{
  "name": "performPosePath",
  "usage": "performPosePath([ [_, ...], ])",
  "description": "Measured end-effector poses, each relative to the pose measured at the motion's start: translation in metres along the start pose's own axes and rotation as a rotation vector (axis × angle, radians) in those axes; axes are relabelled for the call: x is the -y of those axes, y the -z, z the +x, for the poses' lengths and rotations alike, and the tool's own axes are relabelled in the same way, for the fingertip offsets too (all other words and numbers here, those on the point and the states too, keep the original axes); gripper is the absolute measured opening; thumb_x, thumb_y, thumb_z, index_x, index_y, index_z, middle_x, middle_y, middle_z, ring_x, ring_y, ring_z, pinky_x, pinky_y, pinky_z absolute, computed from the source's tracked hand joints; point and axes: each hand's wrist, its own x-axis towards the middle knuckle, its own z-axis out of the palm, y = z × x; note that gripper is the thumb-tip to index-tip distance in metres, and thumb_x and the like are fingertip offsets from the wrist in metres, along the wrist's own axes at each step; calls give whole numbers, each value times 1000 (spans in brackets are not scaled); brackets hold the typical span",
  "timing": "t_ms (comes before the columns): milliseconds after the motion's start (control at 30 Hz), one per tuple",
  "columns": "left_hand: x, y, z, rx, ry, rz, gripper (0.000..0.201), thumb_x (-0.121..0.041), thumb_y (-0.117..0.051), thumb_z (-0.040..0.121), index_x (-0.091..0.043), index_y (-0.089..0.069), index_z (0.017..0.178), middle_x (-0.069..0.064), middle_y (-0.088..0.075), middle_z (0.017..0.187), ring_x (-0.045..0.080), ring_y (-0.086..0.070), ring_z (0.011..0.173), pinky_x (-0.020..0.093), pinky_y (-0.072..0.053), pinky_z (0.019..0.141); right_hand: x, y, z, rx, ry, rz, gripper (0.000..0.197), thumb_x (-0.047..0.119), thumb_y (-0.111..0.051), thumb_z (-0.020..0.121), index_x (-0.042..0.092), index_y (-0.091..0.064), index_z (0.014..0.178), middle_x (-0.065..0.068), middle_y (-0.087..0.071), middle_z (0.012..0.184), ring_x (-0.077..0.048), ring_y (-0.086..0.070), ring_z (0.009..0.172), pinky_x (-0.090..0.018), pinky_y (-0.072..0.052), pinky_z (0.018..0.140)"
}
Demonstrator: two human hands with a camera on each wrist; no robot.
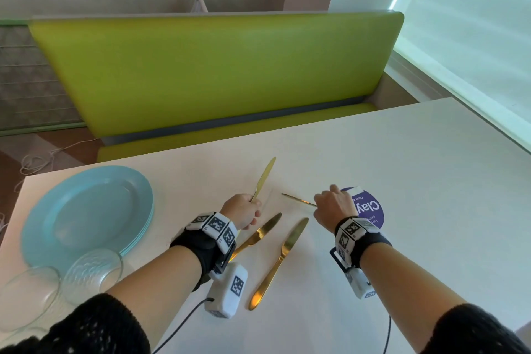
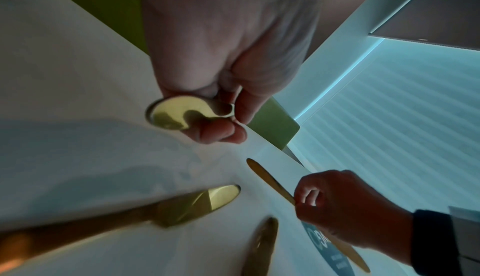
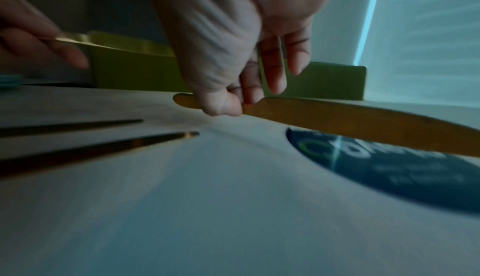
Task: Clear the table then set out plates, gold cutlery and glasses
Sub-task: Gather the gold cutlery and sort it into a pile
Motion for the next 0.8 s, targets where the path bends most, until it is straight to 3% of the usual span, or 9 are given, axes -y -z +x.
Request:
performPosePath([
  [133,-10,11,5,-86,-15,75,20,-7,-36,95,-11,-54,102,4,-60,87,18,-59,75,21,-52,62,13,25,3,-167,213,-49,19,14,-51,89,8,-69,93,-8,-63,99,-26,-52,102,-33,-44,74],
  [167,-11,13,6,-99,-19,122,22,-7,-35,94,-12,-55,102,9,-63,99,24,-63,90,24,-54,75,19,34,2,-203,272,-97,9,16,-64,79,10,-71,76,-7,-64,85,-25,-57,89,-32,-45,64],
  [233,-14,14,6,-110,-21,154,23,-7,-35,92,-13,-55,101,14,-63,114,31,-60,108,35,-52,92,31,41,2,-243,346,-146,21,19,-83,51,16,-63,45,-1,-57,58,-20,-58,63,-26,-40,45],
  [300,-13,11,5,-87,-4,170,25,-7,-37,90,-10,-56,106,15,-63,115,32,-59,112,37,-50,96,43,44,2,-231,401,-160,28,22,-86,43,18,-59,39,1,-53,52,-18,-55,56,-24,-37,43],
  [367,-9,7,6,-56,19,134,22,-6,-38,90,-8,-56,102,15,-65,105,31,-64,99,30,-54,84,54,48,-2,-248,461,-213,28,25,-85,45,20,-59,39,4,-52,54,-16,-54,58,-22,-36,45],
  [433,-5,2,3,10,66,59,18,-4,-36,90,-9,-53,86,11,-62,79,24,-61,65,22,-48,56,63,54,-7,-258,495,-224,27,26,-84,46,22,-59,39,6,-52,54,-15,-54,59,-20,-36,46],
  [467,-3,-1,2,59,68,71,21,-4,-35,90,-10,-52,81,8,-59,72,22,-57,59,22,-45,52,65,56,-9,-259,506,-216,26,27,-84,46,22,-60,39,6,-53,54,-14,-55,59,-20,-36,46],
  [600,1,-9,-6,234,61,73,27,-1,-30,90,-8,-53,77,8,-60,74,22,-55,59,26,-43,53,68,55,-11,-254,533,-223,19,29,-84,51,26,-66,45,7,-54,57,-13,-55,61,-21,-37,47],
  [800,10,-18,-17,260,95,-70,23,6,-35,88,-9,-49,78,6,-53,75,15,-50,61,22,-43,54,70,49,-20,-283,549,-165,18,29,-82,49,28,-65,45,10,-53,56,-11,-55,59,-20,-37,45],
])
